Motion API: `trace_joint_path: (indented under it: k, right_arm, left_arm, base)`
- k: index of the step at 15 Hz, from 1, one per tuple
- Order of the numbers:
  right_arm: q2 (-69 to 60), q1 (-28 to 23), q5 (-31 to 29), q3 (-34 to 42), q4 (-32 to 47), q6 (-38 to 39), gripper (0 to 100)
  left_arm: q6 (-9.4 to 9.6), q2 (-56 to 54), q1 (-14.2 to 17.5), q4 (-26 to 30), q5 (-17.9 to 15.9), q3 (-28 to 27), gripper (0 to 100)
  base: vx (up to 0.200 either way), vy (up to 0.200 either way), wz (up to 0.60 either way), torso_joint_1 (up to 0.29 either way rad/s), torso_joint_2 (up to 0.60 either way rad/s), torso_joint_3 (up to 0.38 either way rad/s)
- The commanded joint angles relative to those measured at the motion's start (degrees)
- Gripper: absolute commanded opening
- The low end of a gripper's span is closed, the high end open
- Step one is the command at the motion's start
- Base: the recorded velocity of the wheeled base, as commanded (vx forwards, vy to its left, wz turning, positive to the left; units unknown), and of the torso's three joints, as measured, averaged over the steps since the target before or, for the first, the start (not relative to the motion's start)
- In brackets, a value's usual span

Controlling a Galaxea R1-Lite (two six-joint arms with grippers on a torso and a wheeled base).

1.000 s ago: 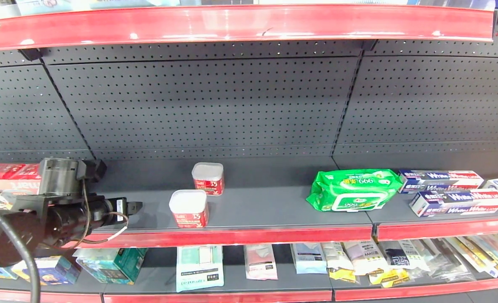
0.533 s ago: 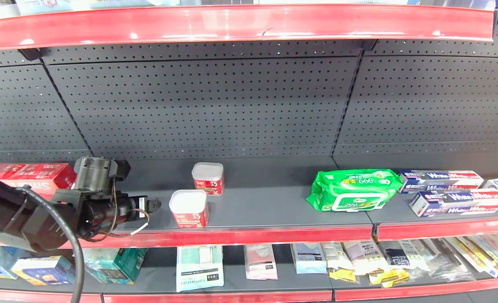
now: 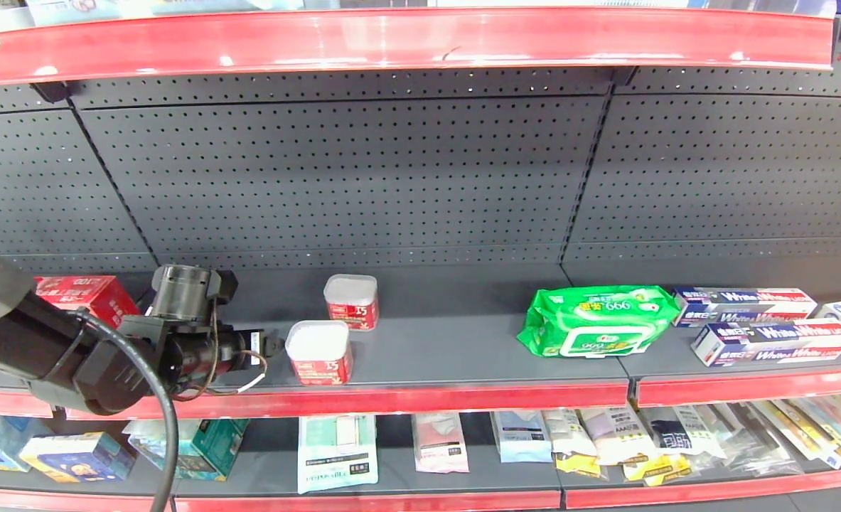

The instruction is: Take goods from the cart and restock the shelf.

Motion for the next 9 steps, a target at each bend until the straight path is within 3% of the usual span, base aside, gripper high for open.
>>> trace_joint_path:
  k: [1,9]
  right_arm:
    - [0.1,0.0,0.0,0.0,0.0,0.0,100]
    - [0.1,0.0,0.0,-0.1,0.0,0.0,100]
  left_arm:
    - [-0.03,0.8,-0.6,0.0,0.0,-0.7,100]
    - [0.05,1.5,-1.2,0.1,0.1,-2.1,100]
  base:
    - [0.000,0.000,0.00,0.000,0.00,0.000]
    - [0.000,0.000,0.00,0.000,0.00,0.000]
